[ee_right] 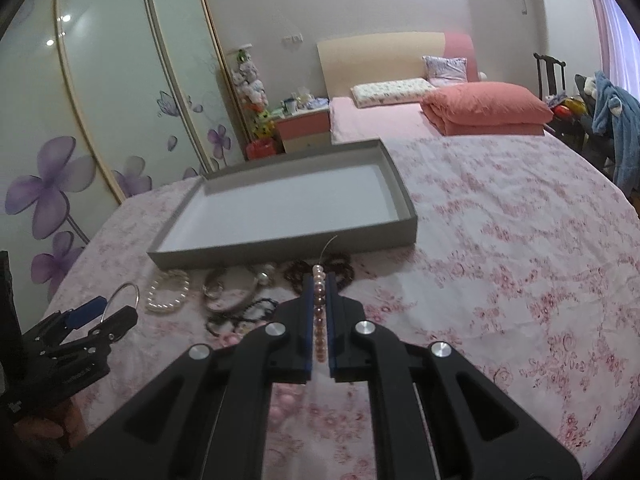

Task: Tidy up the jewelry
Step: 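Release the silver bangle into the gray tray while the right tool releases the pink pearls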

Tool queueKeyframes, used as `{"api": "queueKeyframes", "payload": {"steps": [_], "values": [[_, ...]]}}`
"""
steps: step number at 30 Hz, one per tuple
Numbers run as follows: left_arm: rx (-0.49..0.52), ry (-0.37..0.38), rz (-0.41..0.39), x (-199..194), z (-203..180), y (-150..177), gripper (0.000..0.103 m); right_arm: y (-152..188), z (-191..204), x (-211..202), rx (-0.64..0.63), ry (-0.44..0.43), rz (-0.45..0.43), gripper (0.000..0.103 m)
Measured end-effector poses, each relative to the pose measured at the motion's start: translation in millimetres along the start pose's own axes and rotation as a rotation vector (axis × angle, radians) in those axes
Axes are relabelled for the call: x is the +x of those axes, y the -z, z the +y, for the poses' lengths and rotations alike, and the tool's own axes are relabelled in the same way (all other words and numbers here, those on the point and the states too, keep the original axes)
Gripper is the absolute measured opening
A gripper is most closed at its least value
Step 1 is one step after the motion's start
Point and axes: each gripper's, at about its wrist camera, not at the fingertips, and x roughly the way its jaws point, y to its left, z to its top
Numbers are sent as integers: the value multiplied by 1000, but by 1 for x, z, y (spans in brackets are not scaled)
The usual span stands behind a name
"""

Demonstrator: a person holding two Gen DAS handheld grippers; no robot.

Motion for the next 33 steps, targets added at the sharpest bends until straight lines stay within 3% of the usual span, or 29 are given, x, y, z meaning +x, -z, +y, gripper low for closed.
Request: {"api": "queueKeyframes", "payload": {"steps": [8, 16, 25, 33], "values": [[54, -27, -146, -23, -11, -16, 70, -14, 18, -20, -31, -13, -98, 7], [75, -36, -215, -19, -14, -49, 70, -40, 28, -22, -59, -4, -175, 7], [72, -44, -242, 16, -18, -83, 71, -74, 26, 5, -53, 1, -211, 7], [59, -40, -173, 61, -21, -92, 71, -90, 10, 63, -3, -6, -143, 7]]}}
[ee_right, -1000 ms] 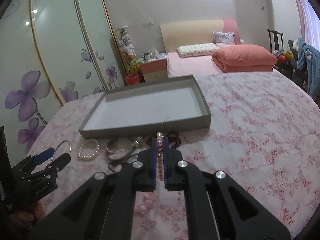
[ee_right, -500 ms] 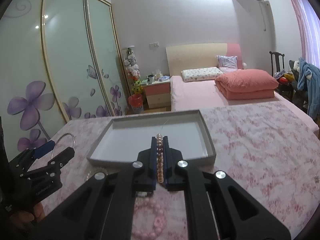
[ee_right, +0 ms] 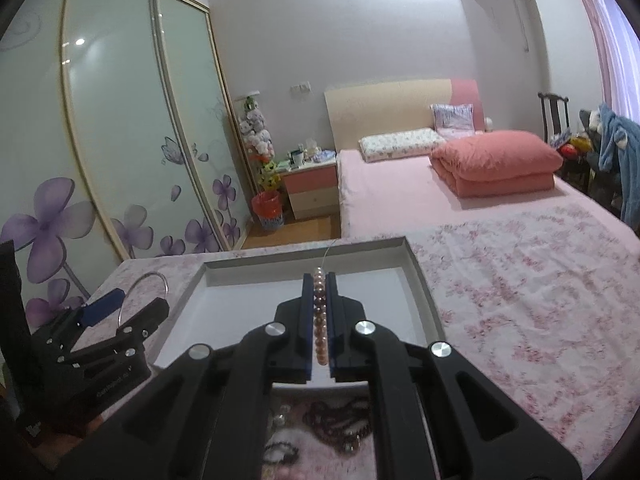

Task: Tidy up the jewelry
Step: 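Release the silver bangle into the gray tray while the right tool releases the pink pearls, then lift both open tools out of the gray tray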

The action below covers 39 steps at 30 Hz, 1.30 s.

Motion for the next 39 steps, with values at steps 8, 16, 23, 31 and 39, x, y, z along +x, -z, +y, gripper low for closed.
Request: {"api": "queueKeyframes", "payload": {"steps": [8, 16, 23, 31, 39], "values": [[-1, 12, 86, 38, -5, 6, 71, 9, -15, 63, 55, -3, 125, 7], [0, 22, 159, 58, -6, 14, 71, 22, -22, 91, 79, 25, 212, 8], [-12, 23, 171, 63, -1, 13, 73, 20, -29, 83, 95, 45, 198, 27], [-24, 0, 151, 40, 15, 11, 73, 21, -30, 58, 99, 37, 184, 27], [-21, -19, 159, -6, 41, 27, 76, 33, -25, 14, 58, 28, 197, 27]]}}
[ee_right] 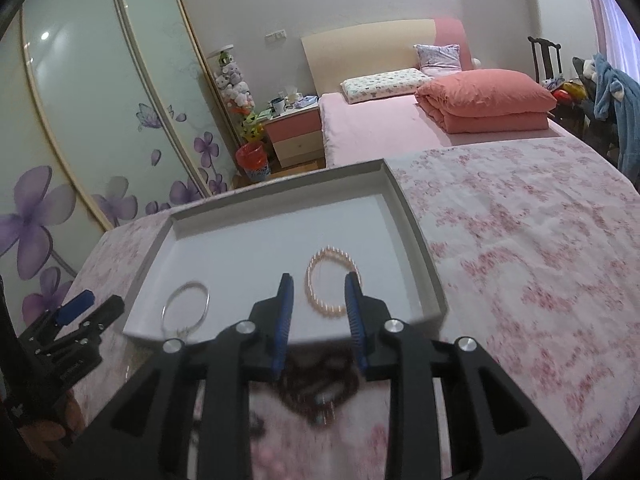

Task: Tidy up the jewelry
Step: 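Lift both open tools out of the gray tray, then grasp the pink bead bracelet with the right tool while the left grasps white pearls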

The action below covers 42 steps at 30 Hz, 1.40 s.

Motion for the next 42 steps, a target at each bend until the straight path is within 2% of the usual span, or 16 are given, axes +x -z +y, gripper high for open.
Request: {"api": "queueKeyframes", "payload": {"steps": [8, 11, 13, 17, 28, 30, 31, 38, 39, 42], "values": [[2, -23, 45, -29, 27, 42, 81, 49, 1, -23, -56, -13, 125, 27], [-7, -25, 64, -34, 34, 51, 84, 71, 8, -28, -94, -25, 171, 27], [-8, -26, 70, -36, 34, 56, 85, 85, 15, -30, -116, -28, 198, 31], [-7, -24, 77, -39, 32, 62, 88, 104, 24, -32, -143, -26, 220, 33], [9, -14, 111, -33, 20, 71, 88, 121, 41, -31, -243, 62, 204, 32], [7, -10, 117, -32, 18, 71, 88, 123, 41, -32, -254, 70, 194, 24], [7, -8, 121, -30, 17, 71, 88, 123, 41, -32, -256, 71, 193, 24], [-12, -8, 132, -24, 15, 67, 88, 110, 14, -29, -167, 128, 181, 23], [-20, -8, 133, -22, 15, 66, 87, 109, 11, -29, -158, 132, 179, 23], [-37, -8, 141, -15, 16, 62, 76, 107, 9, -27, -155, 137, 174, 24]]}}
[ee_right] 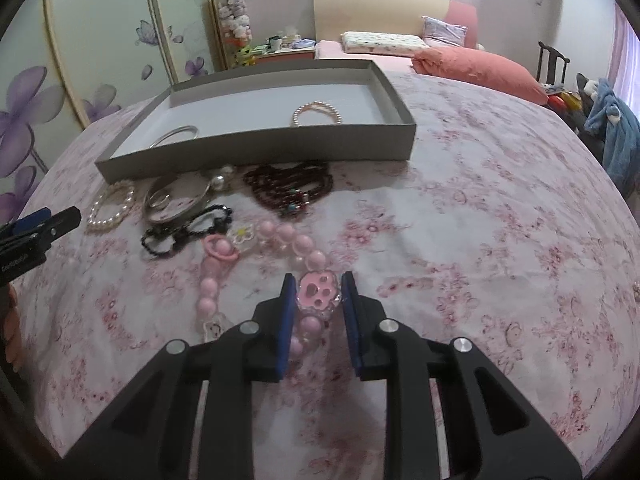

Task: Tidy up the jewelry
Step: 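Grasp the pink bead bracelet with the right tool while the left grasps white pearls, then carry the white pearls toward the tray while the right tool carries the pink beads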

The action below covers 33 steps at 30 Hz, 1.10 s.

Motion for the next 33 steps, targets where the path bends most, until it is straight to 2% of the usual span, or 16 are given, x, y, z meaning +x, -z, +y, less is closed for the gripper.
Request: {"api": "queueKeyframes", "payload": {"steps": [7, 11, 20, 25, 28, 33], "values": [[-2, 5, 62, 25, -5, -9, 46, 0, 3, 1, -18, 6, -3, 24], [16, -14, 73, 30, -8, -7, 41, 0, 3, 1, -19, 7, -3, 24], [27, 4, 70, 28, -11, -6, 31, 0, 3, 1, -17, 7, -3, 24], [27, 7, 67, 27, -14, -6, 16, 0, 3, 1, -13, 3, -3, 24], [18, 10, 67, 27, -11, -6, 11, 0, 0, 0, -2, -7, -4, 24], [11, 18, 66, 25, -6, -5, 11, 0, -7, -4, 34, -42, -18, 23]]}}
